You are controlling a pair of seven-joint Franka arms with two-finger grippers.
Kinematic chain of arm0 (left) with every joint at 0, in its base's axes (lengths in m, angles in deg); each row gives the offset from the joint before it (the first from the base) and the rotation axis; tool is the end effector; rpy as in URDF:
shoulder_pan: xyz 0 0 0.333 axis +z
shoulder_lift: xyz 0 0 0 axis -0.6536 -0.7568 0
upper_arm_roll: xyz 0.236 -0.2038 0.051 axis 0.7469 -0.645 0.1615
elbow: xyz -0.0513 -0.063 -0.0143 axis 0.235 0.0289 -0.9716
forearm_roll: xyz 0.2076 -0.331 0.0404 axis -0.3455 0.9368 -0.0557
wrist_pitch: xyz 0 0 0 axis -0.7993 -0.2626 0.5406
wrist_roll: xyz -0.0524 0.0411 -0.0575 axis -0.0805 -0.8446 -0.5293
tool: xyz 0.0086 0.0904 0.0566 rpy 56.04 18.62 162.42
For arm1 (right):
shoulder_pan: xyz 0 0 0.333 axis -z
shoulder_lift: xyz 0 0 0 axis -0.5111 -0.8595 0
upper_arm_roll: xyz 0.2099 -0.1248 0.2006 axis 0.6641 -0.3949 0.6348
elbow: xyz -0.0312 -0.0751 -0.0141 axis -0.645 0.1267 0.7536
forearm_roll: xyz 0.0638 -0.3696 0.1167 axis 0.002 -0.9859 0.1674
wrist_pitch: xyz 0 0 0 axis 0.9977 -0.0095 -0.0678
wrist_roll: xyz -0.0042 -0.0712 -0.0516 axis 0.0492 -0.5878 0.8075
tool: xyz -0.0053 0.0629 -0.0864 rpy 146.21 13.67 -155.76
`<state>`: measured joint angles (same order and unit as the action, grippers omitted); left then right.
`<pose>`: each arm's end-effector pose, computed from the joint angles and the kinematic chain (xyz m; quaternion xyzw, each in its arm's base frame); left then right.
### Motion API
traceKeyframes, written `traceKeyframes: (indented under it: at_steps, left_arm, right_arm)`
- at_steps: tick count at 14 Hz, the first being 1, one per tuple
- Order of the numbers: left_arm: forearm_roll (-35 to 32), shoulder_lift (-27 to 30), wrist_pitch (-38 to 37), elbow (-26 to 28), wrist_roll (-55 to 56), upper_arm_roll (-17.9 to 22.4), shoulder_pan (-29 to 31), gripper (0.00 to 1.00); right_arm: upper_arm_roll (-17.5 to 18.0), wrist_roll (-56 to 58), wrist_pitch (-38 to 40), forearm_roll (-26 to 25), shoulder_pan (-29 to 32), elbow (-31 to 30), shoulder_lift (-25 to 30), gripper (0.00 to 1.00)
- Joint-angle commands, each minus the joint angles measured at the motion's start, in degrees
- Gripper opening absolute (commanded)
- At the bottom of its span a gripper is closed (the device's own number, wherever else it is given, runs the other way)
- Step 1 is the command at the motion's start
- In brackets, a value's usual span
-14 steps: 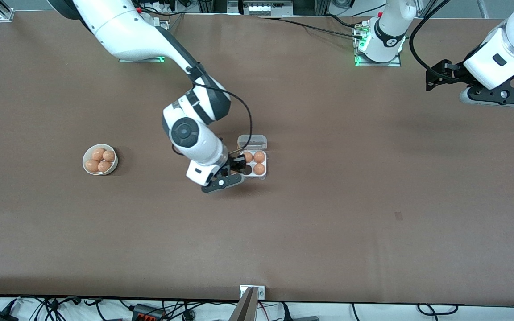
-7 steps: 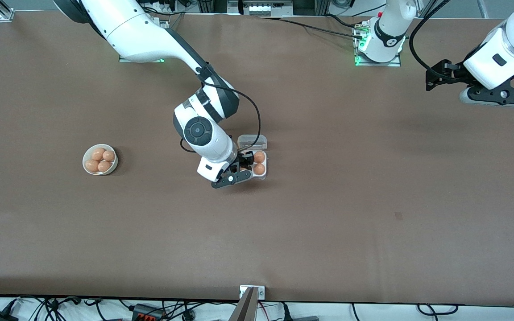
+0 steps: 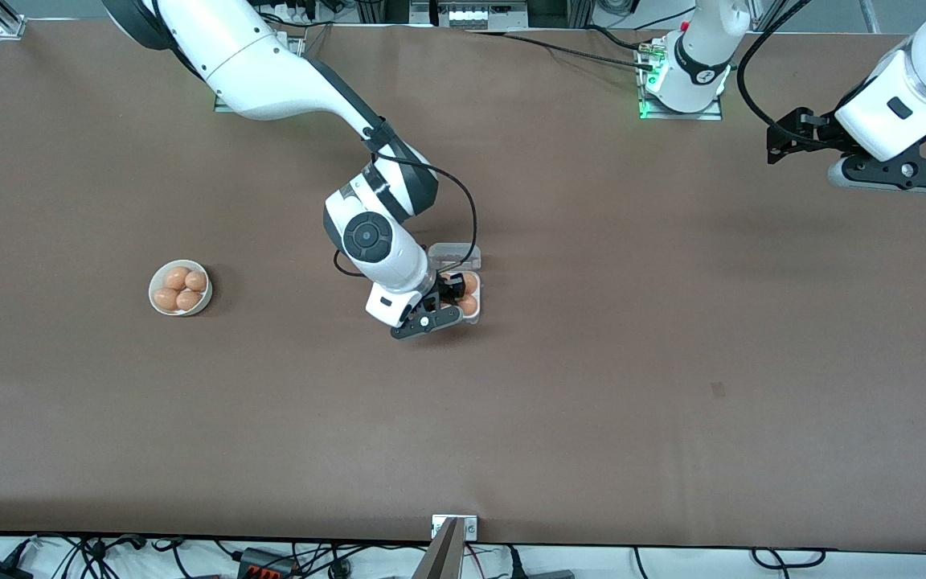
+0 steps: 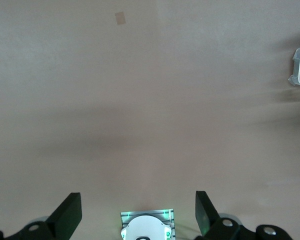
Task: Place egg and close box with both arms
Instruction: 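Lower the egg into the empty slot and open the right gripper, then withdraw the right gripper while the left gripper reaches toward the box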
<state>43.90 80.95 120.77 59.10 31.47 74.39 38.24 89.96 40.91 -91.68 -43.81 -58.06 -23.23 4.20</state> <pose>0.5248 -0.0746 0.6224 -0.9951 0.0428 0.0890 0.0088 0.5819 0.4480 0.2223 -0.9850 -0.1324 -0.0095 0.1102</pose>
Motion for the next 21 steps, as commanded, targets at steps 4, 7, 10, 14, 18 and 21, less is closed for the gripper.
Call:
traceKeyframes:
  at_steps: [4, 7, 10, 14, 18, 21]
  left_arm:
    - [0.34, -0.86, -1.26, -2.01, 0.0, -0.12, -0.15, 1.0]
    - [0.34, -0.86, -1.26, -2.01, 0.0, -0.12, -0.15, 1.0]
    - [0.34, -0.86, -1.26, -2.01, 0.09, -0.12, -0.15, 1.0]
    - [0.78, -1.3, -1.43, -2.01, -0.35, -0.29, -0.76, 1.0]
    - [0.43, -1.56, -3.19, -2.01, 0.09, -1.26, -1.38, 1.0]
    - [0.0, -3.31, -2.84, -2.1, -0.88, -1.0, -0.86, 1.0]
  right_arm:
    - [-0.32, -1.69, 0.62, 0.79, -0.63, 1.61, -0.45, 0.89]
    - [-0.41, -1.78, 1.84, 0.53, -0.63, 1.7, 0.34, 1.0]
    - [-1.9, -4.59, 9.56, 0.09, -0.19, 2.05, 5.07, 1.0]
    - [-8.39, -4.51, 22.47, 0.01, -0.1, 4.25, 13.59, 1.0]
    - [-16.74, -3.46, 30.67, 0.09, -0.01, 4.42, 19.93, 1.0]
    - [-23.07, -2.58, 34.09, 0.18, 0.08, 5.21, 22.22, 1.0]
